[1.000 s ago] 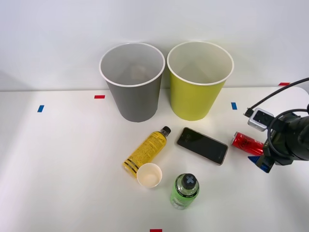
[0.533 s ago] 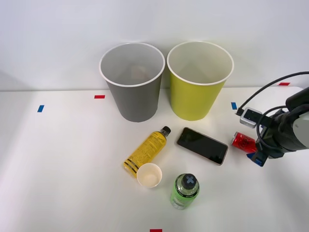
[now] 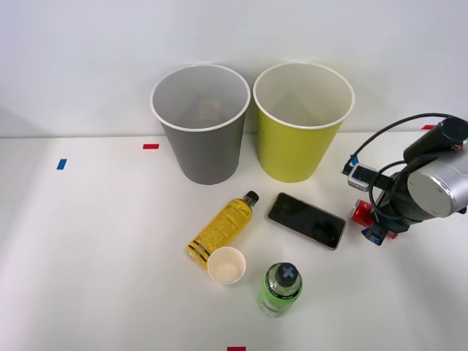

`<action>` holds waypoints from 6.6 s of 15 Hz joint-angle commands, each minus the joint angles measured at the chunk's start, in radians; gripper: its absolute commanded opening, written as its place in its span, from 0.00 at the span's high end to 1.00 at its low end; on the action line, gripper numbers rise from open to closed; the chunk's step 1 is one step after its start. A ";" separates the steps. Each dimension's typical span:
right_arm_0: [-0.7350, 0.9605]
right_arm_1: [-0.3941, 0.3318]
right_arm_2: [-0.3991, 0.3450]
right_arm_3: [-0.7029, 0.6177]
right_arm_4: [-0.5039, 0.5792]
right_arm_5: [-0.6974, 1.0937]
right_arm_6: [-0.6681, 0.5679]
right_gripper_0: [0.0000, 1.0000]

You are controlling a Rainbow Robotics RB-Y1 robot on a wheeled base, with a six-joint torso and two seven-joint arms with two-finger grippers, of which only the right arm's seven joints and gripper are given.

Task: Put cans in the gray bin, plastic bottles in the light green bin

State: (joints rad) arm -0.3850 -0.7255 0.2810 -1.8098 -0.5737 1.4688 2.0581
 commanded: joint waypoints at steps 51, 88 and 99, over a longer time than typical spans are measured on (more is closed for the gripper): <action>0.136 -0.019 -0.019 -0.367 -0.778 -0.967 0.036 1.00; -0.273 0.107 0.168 0.112 -0.943 -1.116 0.192 0.00; 0.437 -0.112 0.152 -0.316 -0.799 -1.800 0.201 0.00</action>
State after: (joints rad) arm -0.0184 -0.8408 0.4393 -2.1140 -1.4461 -0.2682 2.2606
